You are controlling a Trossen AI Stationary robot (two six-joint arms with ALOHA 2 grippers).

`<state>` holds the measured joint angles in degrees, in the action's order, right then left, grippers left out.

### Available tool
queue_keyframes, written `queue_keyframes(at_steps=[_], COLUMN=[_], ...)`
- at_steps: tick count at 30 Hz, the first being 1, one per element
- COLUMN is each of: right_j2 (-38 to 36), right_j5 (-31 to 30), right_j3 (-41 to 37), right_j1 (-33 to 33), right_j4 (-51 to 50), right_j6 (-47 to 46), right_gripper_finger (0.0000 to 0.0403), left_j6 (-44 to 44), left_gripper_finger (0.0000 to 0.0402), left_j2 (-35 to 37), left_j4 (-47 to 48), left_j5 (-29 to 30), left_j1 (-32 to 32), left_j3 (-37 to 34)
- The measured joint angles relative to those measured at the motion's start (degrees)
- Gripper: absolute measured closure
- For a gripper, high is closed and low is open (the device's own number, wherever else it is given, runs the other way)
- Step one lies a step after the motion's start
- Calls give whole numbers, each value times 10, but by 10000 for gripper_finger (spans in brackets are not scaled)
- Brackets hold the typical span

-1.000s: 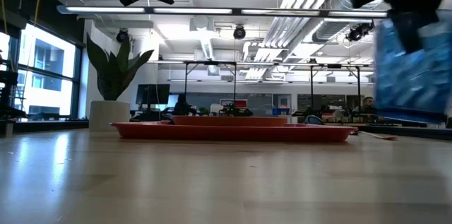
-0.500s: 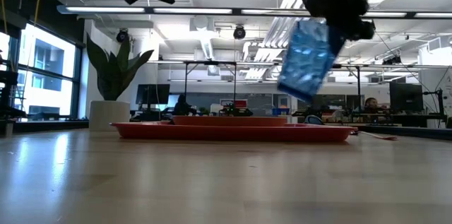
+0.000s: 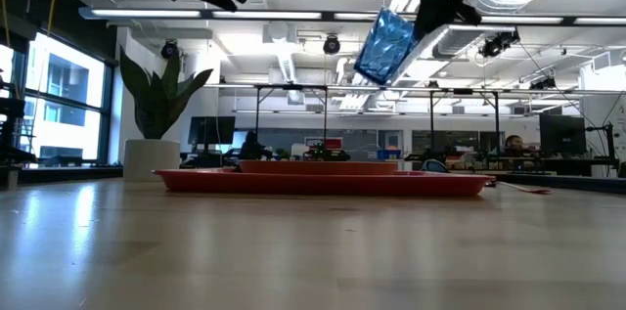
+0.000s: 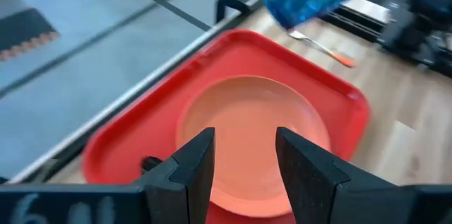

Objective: Pick and place plate/cup/fork/spoon on tray
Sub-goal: Put the blue glass on top right of the pink tray

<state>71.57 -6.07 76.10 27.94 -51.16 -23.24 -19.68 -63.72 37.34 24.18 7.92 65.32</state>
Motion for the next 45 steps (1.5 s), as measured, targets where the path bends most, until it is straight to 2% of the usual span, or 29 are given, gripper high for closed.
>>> queue_keyframes(at_steps=[9,13,18,24,28,32,45], right_j2=[25,65,136,224,268,290,295], right_j5=[5,41,76,87,120,128,135], right_j3=[65,102,171,260,293,281,136], right_j1=[170,221,244,244,244,244,238], right_j4=[13,33,9,-97,-156,-182,-159], right_j6=[90,121,154,197,222,237,237], right_gripper_finger=[403,403,403,403,403,403,403], left_j6=[26,43,53,53,53,53,48], left_gripper_finger=[261,261,261,261,261,261,261], left_j2=[0,0,0,0,0,0,0], left_j4=[-9,-43,-76,-77,-77,-77,-77], left_j5=[108,129,126,125,125,125,124], left_j1=[25,60,106,153,176,192,221], left_j3=[0,0,0,0,0,0,0])
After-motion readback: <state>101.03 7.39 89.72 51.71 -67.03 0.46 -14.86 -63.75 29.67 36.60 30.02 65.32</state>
